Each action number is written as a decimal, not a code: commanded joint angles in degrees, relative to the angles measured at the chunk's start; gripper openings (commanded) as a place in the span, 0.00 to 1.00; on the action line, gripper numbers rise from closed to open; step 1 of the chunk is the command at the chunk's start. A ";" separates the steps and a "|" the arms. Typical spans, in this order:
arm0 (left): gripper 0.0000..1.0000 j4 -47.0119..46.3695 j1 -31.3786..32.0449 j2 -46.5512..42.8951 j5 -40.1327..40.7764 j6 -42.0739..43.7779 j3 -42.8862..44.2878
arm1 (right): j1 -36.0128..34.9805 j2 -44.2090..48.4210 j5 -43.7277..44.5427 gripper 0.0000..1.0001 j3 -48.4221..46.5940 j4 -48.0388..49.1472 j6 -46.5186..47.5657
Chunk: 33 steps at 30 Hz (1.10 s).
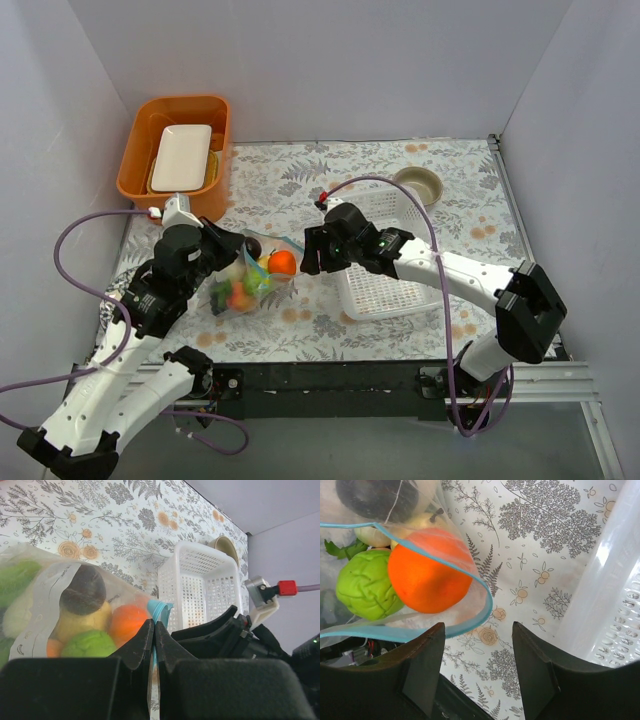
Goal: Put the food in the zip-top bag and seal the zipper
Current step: Adjust the zipper food storage bag at the center of the board.
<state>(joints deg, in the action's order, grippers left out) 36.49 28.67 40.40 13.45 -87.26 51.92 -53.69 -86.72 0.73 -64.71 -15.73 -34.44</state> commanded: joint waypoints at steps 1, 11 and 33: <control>0.00 -1.69 0.07 -1.29 1.14 -0.10 2.40 | -0.10 -3.01 -2.75 0.64 -0.50 3.60 -0.89; 0.00 -1.77 -0.01 -1.55 0.08 -0.19 1.52 | -0.19 -5.22 -3.55 0.32 -2.44 5.18 -1.16; 0.00 -7.59 -0.01 9.51 -23.92 6.05 6.32 | -0.10 -3.72 -0.91 0.01 -22.74 -4.93 7.71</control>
<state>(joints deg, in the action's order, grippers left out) 27.46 28.67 48.51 -6.63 -83.15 51.86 -53.71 -88.97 -1.83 -80.99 -19.09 -30.33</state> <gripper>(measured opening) 0.014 0.031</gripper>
